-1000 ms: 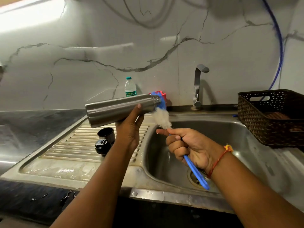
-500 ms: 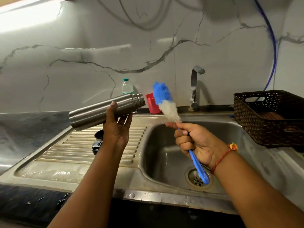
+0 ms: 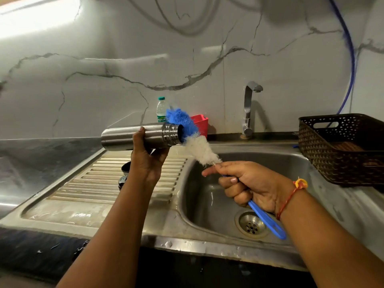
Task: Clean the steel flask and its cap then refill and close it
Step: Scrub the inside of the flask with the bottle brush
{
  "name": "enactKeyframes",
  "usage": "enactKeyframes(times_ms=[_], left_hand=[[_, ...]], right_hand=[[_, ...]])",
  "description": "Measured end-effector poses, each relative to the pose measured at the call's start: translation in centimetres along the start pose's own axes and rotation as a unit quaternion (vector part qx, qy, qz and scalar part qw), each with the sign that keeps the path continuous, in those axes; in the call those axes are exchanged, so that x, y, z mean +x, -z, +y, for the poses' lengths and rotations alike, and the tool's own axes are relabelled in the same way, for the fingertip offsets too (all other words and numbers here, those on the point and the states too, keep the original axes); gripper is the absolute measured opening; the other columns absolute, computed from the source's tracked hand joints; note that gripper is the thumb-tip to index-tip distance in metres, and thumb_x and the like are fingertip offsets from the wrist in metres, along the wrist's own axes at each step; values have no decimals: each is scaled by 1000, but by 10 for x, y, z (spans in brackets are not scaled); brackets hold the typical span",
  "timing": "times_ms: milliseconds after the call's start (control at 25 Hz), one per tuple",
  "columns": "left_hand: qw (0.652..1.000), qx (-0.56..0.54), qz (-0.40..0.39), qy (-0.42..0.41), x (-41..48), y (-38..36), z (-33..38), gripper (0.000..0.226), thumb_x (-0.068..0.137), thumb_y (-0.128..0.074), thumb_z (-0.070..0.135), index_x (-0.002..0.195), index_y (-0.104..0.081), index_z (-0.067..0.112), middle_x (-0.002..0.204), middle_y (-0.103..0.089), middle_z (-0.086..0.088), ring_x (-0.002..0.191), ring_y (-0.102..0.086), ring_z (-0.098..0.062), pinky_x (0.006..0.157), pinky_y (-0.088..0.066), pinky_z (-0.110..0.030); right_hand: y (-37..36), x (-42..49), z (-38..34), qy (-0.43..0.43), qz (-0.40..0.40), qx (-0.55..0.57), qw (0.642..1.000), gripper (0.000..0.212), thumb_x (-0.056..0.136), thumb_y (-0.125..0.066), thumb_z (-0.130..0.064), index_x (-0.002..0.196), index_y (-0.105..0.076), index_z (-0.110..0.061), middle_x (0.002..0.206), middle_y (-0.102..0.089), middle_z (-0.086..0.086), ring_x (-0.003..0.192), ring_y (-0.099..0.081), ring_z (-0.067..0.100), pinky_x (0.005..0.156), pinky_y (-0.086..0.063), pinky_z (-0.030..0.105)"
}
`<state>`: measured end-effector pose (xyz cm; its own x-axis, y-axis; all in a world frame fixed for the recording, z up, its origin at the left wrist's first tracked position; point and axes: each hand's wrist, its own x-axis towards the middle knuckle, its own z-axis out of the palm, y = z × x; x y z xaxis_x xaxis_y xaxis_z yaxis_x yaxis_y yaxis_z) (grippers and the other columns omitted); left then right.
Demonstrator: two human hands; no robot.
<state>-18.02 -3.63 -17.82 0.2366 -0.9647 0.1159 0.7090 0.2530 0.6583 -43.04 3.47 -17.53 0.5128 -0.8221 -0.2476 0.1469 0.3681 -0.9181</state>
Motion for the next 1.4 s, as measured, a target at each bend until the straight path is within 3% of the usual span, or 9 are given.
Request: enactKeyframes(times_ms=[160,320,520,720,800,880,1000,1200,1400], left_hand=[[999,45,-2,31,-2,0,-5,51,91,-70,36,133,-54,11,106,-77,-8,103,-74,-26,75,-61,-36],[1000,15,12,-2,4,3,0,55,90,-72,37,135,-53,10,109,-76,-8,100,-75,-23,75,-60,-36],[997,71,15,3,4,3,-3,47,92,-69,39,130,-56,15,102,-78,-4,106,-71,-23,82,-60,-38],[997,-29,63,-24,12,11,19,57,87,-75,36,135,-56,11,112,-76,-10,102,-74,-26,80,-61,-39],[995,-45,84,-33,14,15,24,57,85,-77,37,133,-57,11,111,-76,-12,103,-73,-27,80,-61,-38],[993,-62,98,-37,15,17,28,60,82,-79,38,131,-58,12,112,-76,-12,107,-72,-27,80,-62,-38],[989,-79,115,-37,20,22,33,67,78,-82,42,133,-59,12,110,-76,-10,108,-71,-26,75,-61,-35],[988,-65,134,-35,19,25,34,67,77,-81,45,133,-59,15,117,-75,-7,108,-71,-23,67,-60,-31],[987,-3,154,-46,18,23,30,71,79,-80,44,136,-49,17,119,-71,-8,106,-71,-23,61,-59,-29]], right_hand=[[-1,1,-3,16,15,-23,999,34,103,-45,-24,126,-61,-5,62,-28,-4,56,-9,7,44,-7,20],[4,-5,-4,-1,18,-60,998,32,103,-45,-23,120,-66,-7,62,-30,-3,54,-12,8,44,-8,20],[-6,10,1,89,118,-146,978,29,104,-44,-26,113,-68,-13,61,-36,-3,49,-22,8,44,-16,22],[0,19,2,139,215,-285,924,29,103,-42,-25,103,-71,-25,65,-43,0,53,-35,11,48,-26,27],[3,17,3,163,233,-377,882,28,102,-44,-22,98,-71,-30,65,-50,2,56,-42,15,52,-32,29],[7,13,3,181,243,-449,841,26,101,-47,-25,104,-68,-38,68,-61,1,60,-52,18,56,-40,32],[13,12,1,190,266,-489,809,28,101,-48,-26,119,-65,-39,77,-68,0,70,-63,20,63,-50,34],[22,13,-1,165,271,-560,765,34,102,-46,-24,133,-59,-33,96,-66,-8,80,-57,9,67,-43,25],[29,16,2,186,296,-617,705,36,101,-47,-21,133,-60,-31,105,-59,3,94,-55,19,81,-48,32]])
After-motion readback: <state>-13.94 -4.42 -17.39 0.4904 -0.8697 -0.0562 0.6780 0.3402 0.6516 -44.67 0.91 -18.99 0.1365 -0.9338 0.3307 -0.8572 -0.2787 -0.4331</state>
